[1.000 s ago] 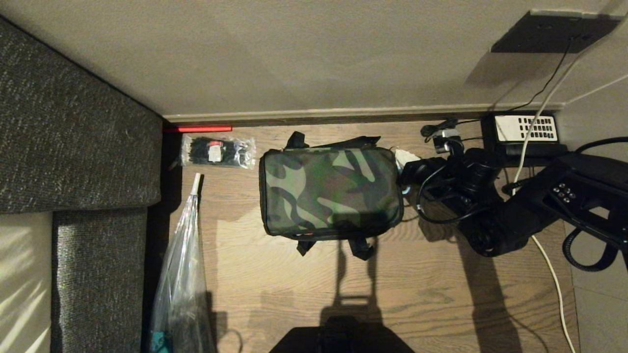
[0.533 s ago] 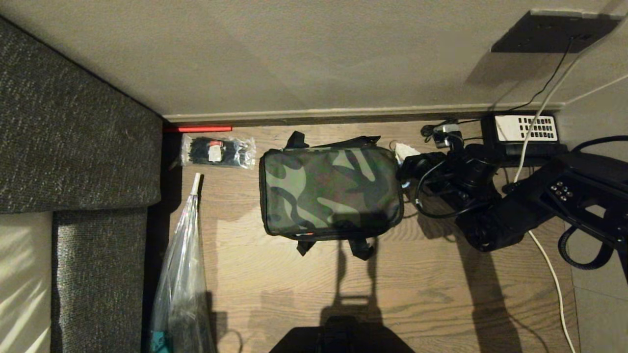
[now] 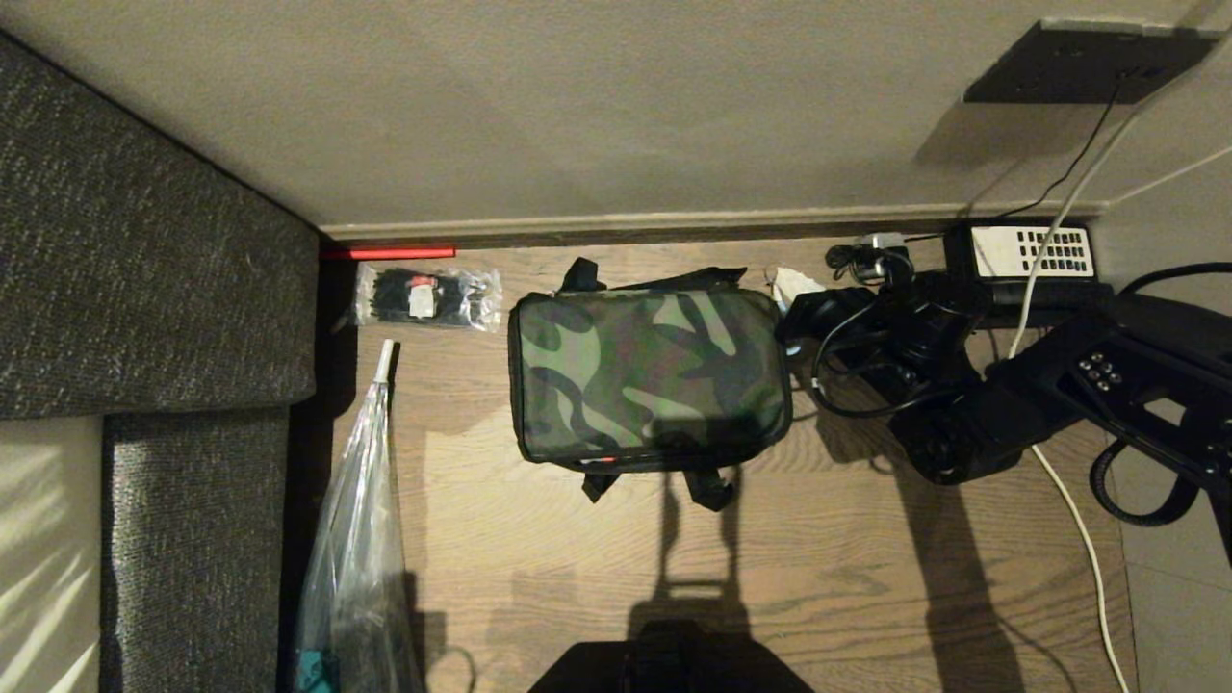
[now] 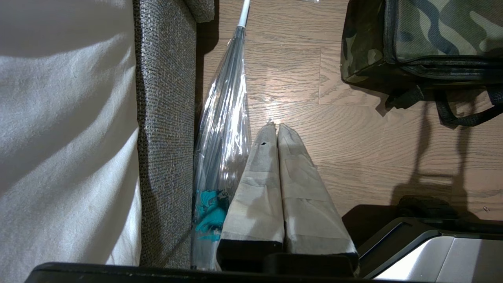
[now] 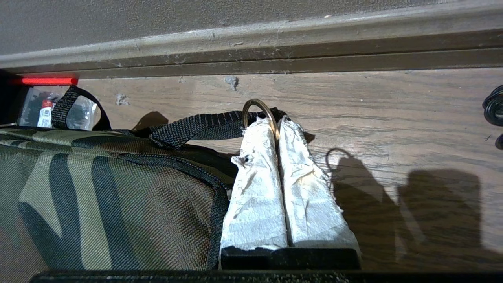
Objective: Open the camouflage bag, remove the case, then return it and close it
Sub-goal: Open the top of the storage box
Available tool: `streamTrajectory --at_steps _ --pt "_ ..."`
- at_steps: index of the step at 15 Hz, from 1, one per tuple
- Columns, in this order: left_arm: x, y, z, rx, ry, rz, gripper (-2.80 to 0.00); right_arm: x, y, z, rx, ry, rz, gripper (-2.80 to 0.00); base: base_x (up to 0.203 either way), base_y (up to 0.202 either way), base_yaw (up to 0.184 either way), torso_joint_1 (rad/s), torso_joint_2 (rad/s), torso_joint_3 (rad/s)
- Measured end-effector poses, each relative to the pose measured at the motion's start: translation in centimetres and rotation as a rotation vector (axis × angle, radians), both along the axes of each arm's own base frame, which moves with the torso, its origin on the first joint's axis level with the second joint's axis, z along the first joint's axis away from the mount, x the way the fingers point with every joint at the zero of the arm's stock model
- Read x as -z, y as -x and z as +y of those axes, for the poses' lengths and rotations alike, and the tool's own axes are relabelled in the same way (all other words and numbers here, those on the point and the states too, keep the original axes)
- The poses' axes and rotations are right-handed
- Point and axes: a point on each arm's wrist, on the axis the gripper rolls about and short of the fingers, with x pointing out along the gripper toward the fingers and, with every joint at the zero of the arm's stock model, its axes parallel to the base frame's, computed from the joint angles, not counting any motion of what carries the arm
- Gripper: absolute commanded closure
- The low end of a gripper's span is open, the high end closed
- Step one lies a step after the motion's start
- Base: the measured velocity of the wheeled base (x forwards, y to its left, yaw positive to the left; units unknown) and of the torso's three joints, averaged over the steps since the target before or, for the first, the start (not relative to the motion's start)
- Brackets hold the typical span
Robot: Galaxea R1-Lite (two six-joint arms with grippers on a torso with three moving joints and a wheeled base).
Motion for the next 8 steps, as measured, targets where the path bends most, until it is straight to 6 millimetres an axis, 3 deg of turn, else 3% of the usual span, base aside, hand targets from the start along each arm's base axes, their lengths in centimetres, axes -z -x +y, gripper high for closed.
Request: streamTrajectory --at_steps 8 --pt "0.0 0.0 0.0 0.0 0.0 0.0 0.0 0.3 0.1 -0.03 0.0 0.006 0.012 -2.8 0.0 0.0 0.0 0.0 0.0 0.0"
